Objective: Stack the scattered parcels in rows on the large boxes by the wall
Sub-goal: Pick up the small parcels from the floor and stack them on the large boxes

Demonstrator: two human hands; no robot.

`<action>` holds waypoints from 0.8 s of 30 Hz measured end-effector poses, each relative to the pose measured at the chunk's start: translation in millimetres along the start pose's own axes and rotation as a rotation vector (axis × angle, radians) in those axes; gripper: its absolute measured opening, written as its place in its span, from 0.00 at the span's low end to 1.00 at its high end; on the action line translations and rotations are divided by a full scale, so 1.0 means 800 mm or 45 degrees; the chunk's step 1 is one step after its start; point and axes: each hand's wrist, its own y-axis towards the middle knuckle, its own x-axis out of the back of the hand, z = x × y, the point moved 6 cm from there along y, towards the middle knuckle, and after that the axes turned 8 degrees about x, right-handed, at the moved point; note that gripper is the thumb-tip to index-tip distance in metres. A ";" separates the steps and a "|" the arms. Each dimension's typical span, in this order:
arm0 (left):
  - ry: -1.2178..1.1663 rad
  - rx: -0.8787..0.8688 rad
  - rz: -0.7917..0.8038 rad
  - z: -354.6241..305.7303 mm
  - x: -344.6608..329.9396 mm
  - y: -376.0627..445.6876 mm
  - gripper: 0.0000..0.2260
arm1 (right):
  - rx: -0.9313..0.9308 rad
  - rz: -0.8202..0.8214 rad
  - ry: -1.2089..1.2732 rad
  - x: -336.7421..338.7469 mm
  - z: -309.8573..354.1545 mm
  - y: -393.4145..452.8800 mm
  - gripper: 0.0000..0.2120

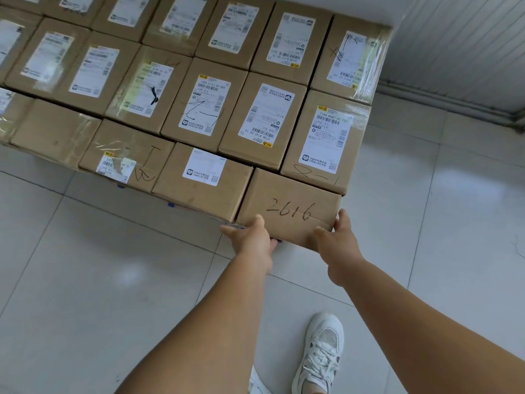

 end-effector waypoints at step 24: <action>0.318 -0.068 -0.205 -0.033 -0.004 -0.007 0.41 | -0.023 -0.003 -0.015 0.014 0.068 0.044 0.24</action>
